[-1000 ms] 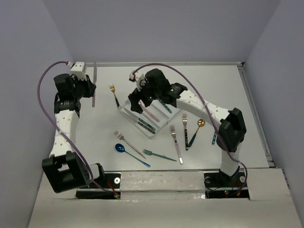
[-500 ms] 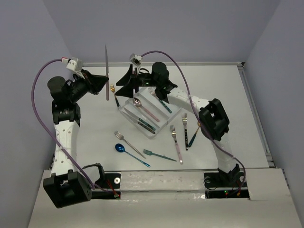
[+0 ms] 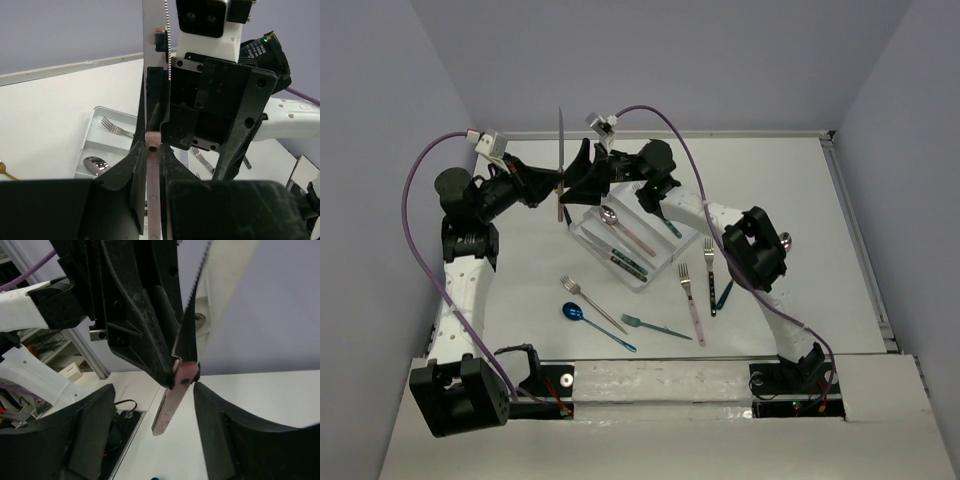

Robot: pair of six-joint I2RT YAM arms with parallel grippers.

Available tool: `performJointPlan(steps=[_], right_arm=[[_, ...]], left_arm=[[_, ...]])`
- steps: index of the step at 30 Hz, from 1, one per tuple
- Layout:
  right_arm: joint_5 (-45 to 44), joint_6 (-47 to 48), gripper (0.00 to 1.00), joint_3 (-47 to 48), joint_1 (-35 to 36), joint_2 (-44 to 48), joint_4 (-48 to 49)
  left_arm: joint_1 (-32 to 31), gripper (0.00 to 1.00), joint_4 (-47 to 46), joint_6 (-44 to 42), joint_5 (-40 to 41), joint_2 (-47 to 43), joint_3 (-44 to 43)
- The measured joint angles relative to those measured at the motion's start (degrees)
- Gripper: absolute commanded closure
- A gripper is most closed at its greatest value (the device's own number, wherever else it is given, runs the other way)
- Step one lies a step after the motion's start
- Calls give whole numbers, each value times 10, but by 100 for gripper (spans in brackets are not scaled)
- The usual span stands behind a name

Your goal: Sort the eating utensils into containers

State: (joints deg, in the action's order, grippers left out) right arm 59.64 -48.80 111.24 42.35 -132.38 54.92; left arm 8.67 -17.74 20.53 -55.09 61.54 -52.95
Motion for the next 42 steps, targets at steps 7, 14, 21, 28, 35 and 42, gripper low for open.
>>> performJointPlan(steps=[7, 14, 21, 28, 35, 42], right_arm=[[-3, -15, 86, 18, 3, -10, 9], [-7, -24, 100, 15, 3, -16, 5], [-36, 66, 100, -48, 5, 26, -96], [-254, 310, 100, -61, 16, 117, -513], [-452, 433, 100, -68, 28, 132, -777], [-562, 479, 100, -48, 69, 78, -906]], left_arm=[[-6, 100, -17, 15, -13, -3, 1], [-7, 100, -28, 14, -17, -3, 9], [-9, 1, 4, -25, 24, -2, 12], [-4, 1, 111, -171, 219, -2, -12], [24, 1, 153, -266, 396, -1, 15], [28, 1, 168, -319, 461, 17, 58]])
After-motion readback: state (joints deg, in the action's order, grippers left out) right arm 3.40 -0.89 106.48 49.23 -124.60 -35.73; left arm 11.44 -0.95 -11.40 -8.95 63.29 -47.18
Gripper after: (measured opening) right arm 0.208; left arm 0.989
